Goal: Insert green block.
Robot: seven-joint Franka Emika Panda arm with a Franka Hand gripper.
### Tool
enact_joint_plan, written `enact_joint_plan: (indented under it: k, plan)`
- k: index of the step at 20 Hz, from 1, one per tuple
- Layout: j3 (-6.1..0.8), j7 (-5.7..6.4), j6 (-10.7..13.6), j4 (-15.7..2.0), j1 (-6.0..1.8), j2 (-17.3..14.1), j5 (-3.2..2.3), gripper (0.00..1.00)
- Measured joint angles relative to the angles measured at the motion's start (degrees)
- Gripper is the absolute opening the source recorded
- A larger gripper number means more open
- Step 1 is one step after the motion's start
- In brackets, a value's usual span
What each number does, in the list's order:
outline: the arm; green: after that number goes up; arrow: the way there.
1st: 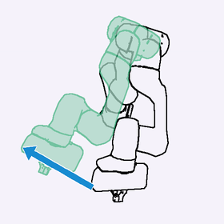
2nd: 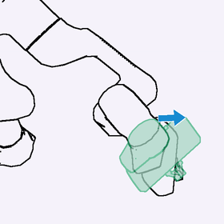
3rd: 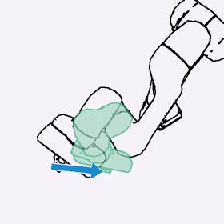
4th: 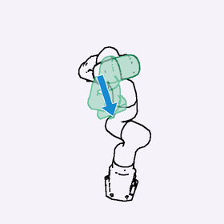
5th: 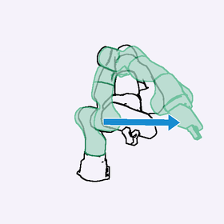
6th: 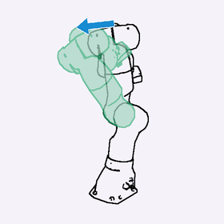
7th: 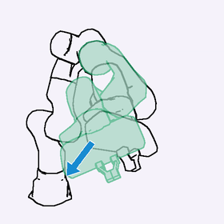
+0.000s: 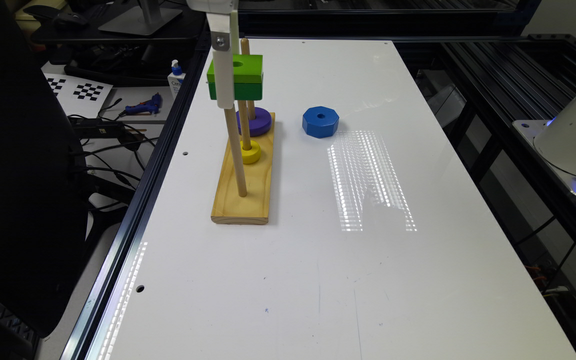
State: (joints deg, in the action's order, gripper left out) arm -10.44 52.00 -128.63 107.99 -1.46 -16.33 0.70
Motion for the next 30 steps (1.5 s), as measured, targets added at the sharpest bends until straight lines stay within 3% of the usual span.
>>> enact_joint_plan:
  k: [30]
  plan:
    - [-0.10, 0.01, 0.08, -0.16, 0.06, -1.03, -0.08, 0.00]
